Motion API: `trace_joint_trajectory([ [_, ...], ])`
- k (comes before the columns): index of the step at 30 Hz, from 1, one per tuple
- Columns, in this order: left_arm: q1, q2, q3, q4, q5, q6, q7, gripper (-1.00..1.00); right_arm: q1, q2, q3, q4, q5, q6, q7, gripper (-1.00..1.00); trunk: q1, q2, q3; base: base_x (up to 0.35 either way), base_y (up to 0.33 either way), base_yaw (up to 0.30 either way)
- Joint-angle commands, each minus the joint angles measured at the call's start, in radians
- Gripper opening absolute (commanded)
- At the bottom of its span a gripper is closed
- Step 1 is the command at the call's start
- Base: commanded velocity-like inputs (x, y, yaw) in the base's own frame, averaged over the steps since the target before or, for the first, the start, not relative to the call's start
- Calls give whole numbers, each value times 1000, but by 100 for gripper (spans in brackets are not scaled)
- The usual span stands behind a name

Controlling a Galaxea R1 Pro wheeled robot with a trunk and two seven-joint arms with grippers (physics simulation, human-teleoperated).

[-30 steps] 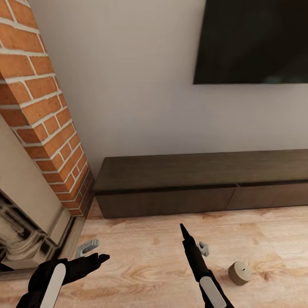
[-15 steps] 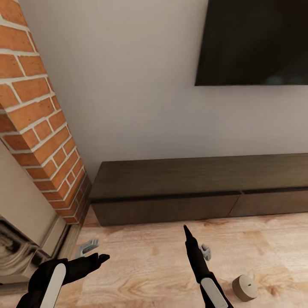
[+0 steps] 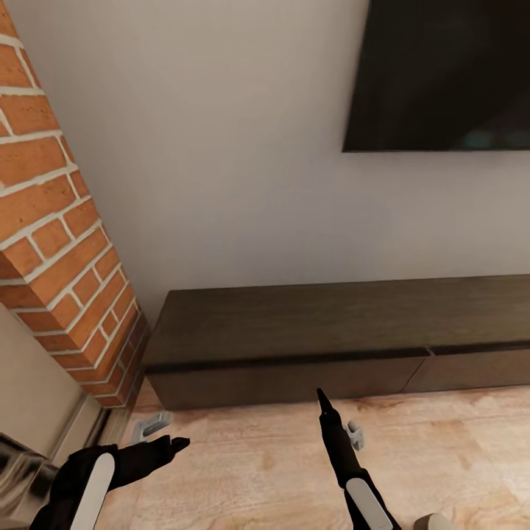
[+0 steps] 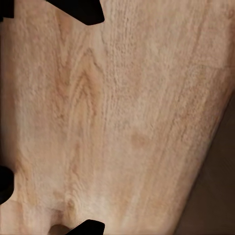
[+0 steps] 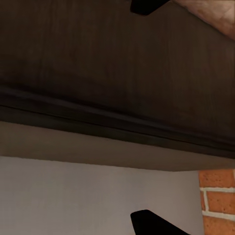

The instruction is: Place each of the two pumpkins and all three candles from the living room inside a cabinet in the living room (use any cabinet), then make sure every cabinet is closed, and position the cauldron so it is next to a table in the living room.

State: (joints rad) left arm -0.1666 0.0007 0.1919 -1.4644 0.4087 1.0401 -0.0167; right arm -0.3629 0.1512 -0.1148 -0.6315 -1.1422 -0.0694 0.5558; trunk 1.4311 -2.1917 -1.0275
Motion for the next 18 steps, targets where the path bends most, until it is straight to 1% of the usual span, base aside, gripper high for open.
trace_joint_trajectory([
  [1, -1, 0, 0, -1, 1, 5, -2, 100, -1, 1, -2, 1, -8, 2, 6, 100, 0, 0, -1, 140, 0, 0],
  [8, -1, -2, -3, -1, 1, 5, -2, 100, -1, -1, -2, 1, -12, 2, 6, 100, 0, 0, -1, 45, 0, 0],
  [11, -1, -2, -2, -1, 1, 5, -2, 100, -1, -2, -1, 1, -34, 2, 7, 100, 0, 0, -1, 5, 0, 0],
  [13, -1, -2, 0, -1, 1, 5, -4, 100, -1, -2, -1, 2, -42, 1, 7, 100, 8, -14, -7, 2, 0, 0],
  [15, -1, -2, 0, -1, 1, 5, -18, 100, -1, -2, -1, 2, -46, 0, 7, 100, 16, -28, -13, 1, 0, 0],
  [18, -1, -2, 0, -1, 1, 6, -48, 100, -1, -2, 0, 2, -49, -1, 7, 100, 16, -28, -13, 0, 0, 0],
])
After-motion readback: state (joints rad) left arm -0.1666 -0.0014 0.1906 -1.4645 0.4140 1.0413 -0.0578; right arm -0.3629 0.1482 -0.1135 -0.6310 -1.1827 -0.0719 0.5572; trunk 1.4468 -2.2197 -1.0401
